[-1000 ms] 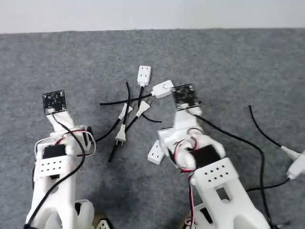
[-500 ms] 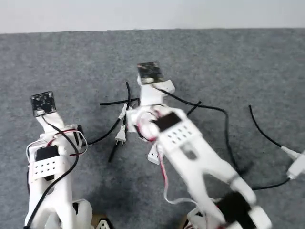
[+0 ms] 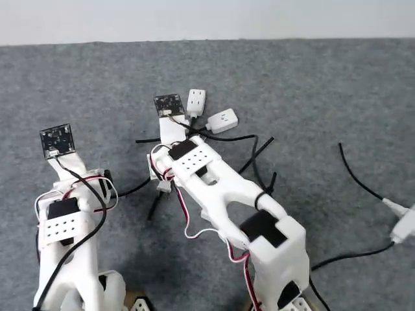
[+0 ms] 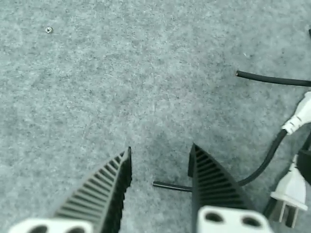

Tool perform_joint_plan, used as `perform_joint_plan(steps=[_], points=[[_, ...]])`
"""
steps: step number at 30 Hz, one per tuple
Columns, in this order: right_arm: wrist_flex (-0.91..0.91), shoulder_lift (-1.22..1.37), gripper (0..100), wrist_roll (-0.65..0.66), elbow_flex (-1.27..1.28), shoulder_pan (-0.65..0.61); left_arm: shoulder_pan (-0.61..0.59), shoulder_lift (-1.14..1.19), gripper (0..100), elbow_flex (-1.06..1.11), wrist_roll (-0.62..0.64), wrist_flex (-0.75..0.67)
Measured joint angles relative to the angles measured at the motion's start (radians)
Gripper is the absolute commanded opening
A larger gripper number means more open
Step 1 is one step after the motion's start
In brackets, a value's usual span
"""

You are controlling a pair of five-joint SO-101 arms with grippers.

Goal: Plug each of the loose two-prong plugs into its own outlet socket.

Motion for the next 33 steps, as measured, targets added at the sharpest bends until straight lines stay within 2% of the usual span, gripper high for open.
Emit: perform_joint_plan(steps=[14,16,19,21,33], points=[[0.051,0.078,15.2,-0.008,-0.06,-0.025,0.0,0.0,19,0.0,-0.003,0.0],[0.069,0.083,11.3,-0.02,-0.063,-0.029,0.0,0.0,19,0.0,-0.003,0.0],[0.081,0.098,0.1,-0.02,-0.069,-0.032,0.0,0.0,19,0.0,-0.003,0.0],[0.098,0.117,2.3,-0.02,-0.097,-0.032,0.0,0.0,19,0.0,-0.003,0.0],[0.334,0.135,0.9,0.0,-0.216,-0.014,0.043,0.0,19,0.005,-0.006,0.0]])
